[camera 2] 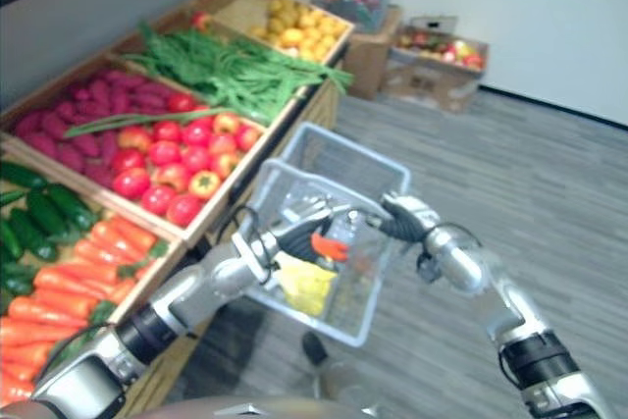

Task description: Pick vegetable in the basket

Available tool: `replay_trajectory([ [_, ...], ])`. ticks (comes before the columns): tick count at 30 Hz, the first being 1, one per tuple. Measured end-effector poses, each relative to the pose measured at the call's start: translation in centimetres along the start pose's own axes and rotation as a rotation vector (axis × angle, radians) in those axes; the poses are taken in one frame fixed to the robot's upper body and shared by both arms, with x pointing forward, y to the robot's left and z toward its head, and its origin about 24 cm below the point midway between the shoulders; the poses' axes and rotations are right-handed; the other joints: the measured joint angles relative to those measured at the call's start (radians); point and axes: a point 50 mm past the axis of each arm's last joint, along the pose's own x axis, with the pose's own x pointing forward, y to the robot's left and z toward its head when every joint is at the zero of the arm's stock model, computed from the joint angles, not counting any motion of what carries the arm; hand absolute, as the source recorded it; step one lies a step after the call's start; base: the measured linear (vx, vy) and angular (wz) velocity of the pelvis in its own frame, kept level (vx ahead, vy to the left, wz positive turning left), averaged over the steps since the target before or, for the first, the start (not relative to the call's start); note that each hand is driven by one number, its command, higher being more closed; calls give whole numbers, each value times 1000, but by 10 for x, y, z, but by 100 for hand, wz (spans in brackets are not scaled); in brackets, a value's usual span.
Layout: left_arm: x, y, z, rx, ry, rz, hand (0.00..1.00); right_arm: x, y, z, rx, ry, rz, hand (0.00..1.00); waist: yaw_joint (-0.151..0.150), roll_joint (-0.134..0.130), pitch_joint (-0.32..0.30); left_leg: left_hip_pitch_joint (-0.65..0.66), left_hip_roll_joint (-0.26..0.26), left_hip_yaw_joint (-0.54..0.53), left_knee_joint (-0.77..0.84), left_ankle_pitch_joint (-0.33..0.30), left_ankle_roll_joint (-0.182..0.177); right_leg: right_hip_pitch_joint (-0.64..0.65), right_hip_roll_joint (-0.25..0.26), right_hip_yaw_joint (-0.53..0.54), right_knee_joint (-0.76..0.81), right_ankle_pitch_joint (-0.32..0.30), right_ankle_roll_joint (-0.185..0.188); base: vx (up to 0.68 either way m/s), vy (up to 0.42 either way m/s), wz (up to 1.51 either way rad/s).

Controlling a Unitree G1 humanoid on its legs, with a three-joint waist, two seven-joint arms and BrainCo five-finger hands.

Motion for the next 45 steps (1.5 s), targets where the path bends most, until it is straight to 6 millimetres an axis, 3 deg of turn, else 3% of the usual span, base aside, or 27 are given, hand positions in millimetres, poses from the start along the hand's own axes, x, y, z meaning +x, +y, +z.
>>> replay_trajectory([
  [5,-4,21,23,-116,-104,109,0,-27,47,-58,234,352,6,100,47,-2,-1,-87,-14,-148,-5,14,32,13,-70,-129,-15,-3,-3,-58,-28,84],
  [7,-16,27,25,-154,-93,144,0,-52,70,-83,359,540,-20,100,58,-5,0,-132,-37,-247,-22,24,50,35,-114,-215,-26,-5,-6,-79,-5,113],
  [10,-36,37,19,-172,-28,224,0,-88,99,-106,500,762,-104,100,78,-9,2,-202,-78,-372,-45,44,84,48,-175,-323,-39,-13,-9,-94,22,115],
  [16,-82,53,-1,-141,180,393,0,-154,162,-118,737,1126,-189,100,95,-31,-20,-284,-164,-578,-135,119,122,93,-255,-513,-60,-52,-16,-13,18,114],
  [17,-98,59,-8,-132,260,477,0,-169,177,-117,795,1224,-204,100,100,-36,-25,-295,-192,-626,-178,149,127,103,-273,-559,-65,-61,-13,48,3,92],
  [20,-134,69,-23,-120,444,688,0,-184,196,-112,874,1327,-202,100,103,-45,-29,-301,-233,-694,-263,210,129,113,-290,-627,-70,-72,-9,60,-17,79],
  [24,-172,72,-38,-106,641,950,0,-185,210,-104,923,1364,-202,100,106,-57,-39,-286,-252,-743,-340,266,138,122,-292,-673,-70,-73,-10,53,-21,42],
  [27,-210,64,-55,-88,857,1081,0,-179,213,-101,950,1346,-201,100,103,-60,-45,-259,-261,-758,-384,292,138,136,-286,-683,-70,-80,-22,48,-14,18],
  [32,-266,58,-60,2,1103,1311,0,-177,216,-98,960,1338,-196,100,98,-47,-62,-257,-270,-788,-429,322,137,136,-286,-714,-70,-91,-38,-10,-18,16],
  [35,-308,41,-63,73,1327,1451,0,-177,225,-91,1014,1355,-214,100,98,-41,-69,-233,-277,-817,-486,357,137,159,-286,-753,-77,-101,-38,-14,-13,28],
  [36,-312,36,-63,82,1366,1450,0,-177,227,-89,1018,1357,-213,100,99,-41,-69,-227,-278,-821,-494,361,137,167,-286,-759,-77,-102,-37,-20,-5,34],
  [40,-342,4,-64,78,1601,1458,0,-173,230,-84,1040,1360,-253,100,101,-50,-77,-227,-283,-849,-522,374,135,179,-290,-790,-84,-112,-30,-18,1,24],
  [41,-357,-16,-63,42,1727,1438,0,-170,232,-81,1049,1351,-256,100,100,-53,-80,-226,-284,-858,-522,374,135,186,-289,-800,-90,-113,-29,-24,-2,15],
  [45,-379,-71,-55,-110,1986,1367,0,-167,237,-76,1090,1351,-278,100,100,-57,-83,-228,-285,-868,-523,372,137,197,-289,-812,-99,-117,-24,0,-3,10],
])
